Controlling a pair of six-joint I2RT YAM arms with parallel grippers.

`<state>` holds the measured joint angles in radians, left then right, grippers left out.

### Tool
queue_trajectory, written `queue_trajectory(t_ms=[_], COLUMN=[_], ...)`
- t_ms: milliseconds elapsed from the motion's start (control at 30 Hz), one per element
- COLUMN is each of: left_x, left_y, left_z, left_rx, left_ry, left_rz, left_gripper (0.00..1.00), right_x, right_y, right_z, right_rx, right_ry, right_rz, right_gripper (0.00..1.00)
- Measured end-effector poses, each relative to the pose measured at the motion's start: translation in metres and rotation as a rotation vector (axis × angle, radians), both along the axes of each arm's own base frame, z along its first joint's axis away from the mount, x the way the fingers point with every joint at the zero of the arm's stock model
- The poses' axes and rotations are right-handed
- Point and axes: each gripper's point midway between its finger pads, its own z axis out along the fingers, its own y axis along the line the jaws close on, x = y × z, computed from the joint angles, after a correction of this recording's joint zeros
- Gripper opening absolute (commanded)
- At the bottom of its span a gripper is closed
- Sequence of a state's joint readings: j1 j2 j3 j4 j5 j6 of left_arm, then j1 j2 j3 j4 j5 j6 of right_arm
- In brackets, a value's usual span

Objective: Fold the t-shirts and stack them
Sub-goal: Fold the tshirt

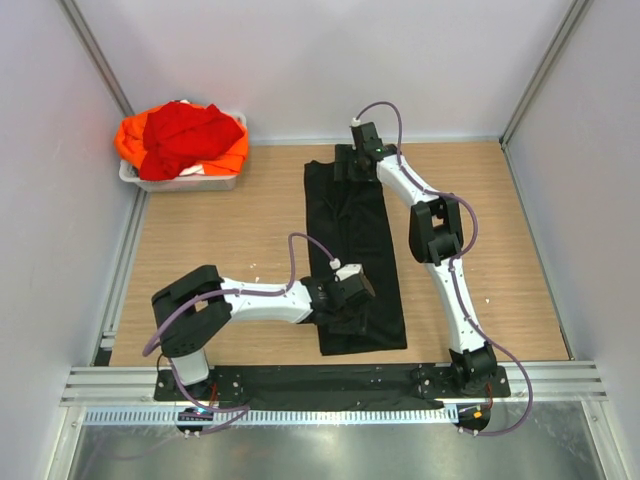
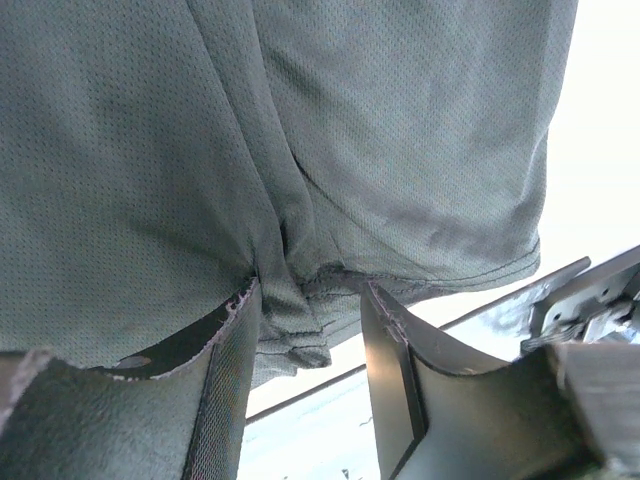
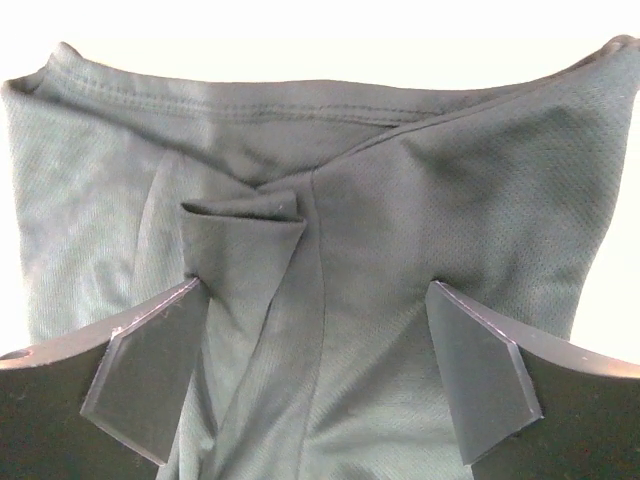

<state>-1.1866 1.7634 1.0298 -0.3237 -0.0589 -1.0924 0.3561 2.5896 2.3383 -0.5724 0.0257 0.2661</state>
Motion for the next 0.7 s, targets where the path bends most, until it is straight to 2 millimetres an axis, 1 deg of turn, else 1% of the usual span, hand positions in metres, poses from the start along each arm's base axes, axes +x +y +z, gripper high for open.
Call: queue_trajectory(t_ms=[133, 233, 267, 333, 367, 400, 467, 500, 533, 567, 633, 700], left_x=[-0.012, -0.020, -0.022, -0.025, -0.026, -0.026, -0.025, -0.024, -0.021, -0.018, -0.011, -0.005], left_y=[0.006, 0.018, 0.024, 0.037, 0.045, 0.052, 0.064, 0.067, 0.066, 0.062, 0.046, 0.030], left_z=[0.000, 0.000, 0.000, 0.000, 0.000, 0.000, 0.003, 0.007, 0.014, 0.023, 0.046, 0.074], left_rx=[0.032, 0.079, 0.099, 0.149, 0.178, 0.207, 0.266, 0.288, 0.292, 0.286, 0.239, 0.179], left_ry=[-0.010, -0.020, -0.023, -0.029, -0.033, -0.038, -0.049, -0.057, -0.068, -0.080, -0.108, -0.140], left_rz=[-0.021, -0.029, -0.030, -0.033, -0.031, -0.032, -0.029, -0.030, -0.032, -0.033, -0.033, -0.038], left_gripper=[0.50, 0.58, 0.63, 0.68, 0.74, 0.77, 0.83, 0.84, 0.85, 0.86, 0.87, 0.88], right_x=[0.000, 0.001, 0.002, 0.007, 0.011, 0.013, 0.015, 0.015, 0.014, 0.013, 0.008, 0.001], right_y=[-0.006, -0.015, -0.019, -0.025, -0.027, -0.029, -0.035, -0.036, -0.038, -0.038, -0.037, -0.037], right_z=[0.001, 0.002, 0.005, 0.014, 0.022, 0.028, 0.049, 0.057, 0.071, 0.085, 0.121, 0.157], right_rx=[-0.015, -0.020, -0.021, -0.017, -0.012, -0.008, 0.001, 0.006, 0.012, 0.019, 0.038, 0.055], right_ry=[0.006, 0.014, 0.015, 0.003, -0.012, -0.024, -0.051, -0.060, -0.076, -0.092, -0.137, -0.185], right_rz=[-0.011, -0.027, -0.033, -0.044, -0.047, -0.051, -0.061, -0.062, -0.063, -0.063, -0.057, -0.054], right_gripper=[1.00, 1.00, 1.00, 1.00, 1.00, 1.00, 1.00, 1.00, 1.00, 1.00, 1.00, 1.00])
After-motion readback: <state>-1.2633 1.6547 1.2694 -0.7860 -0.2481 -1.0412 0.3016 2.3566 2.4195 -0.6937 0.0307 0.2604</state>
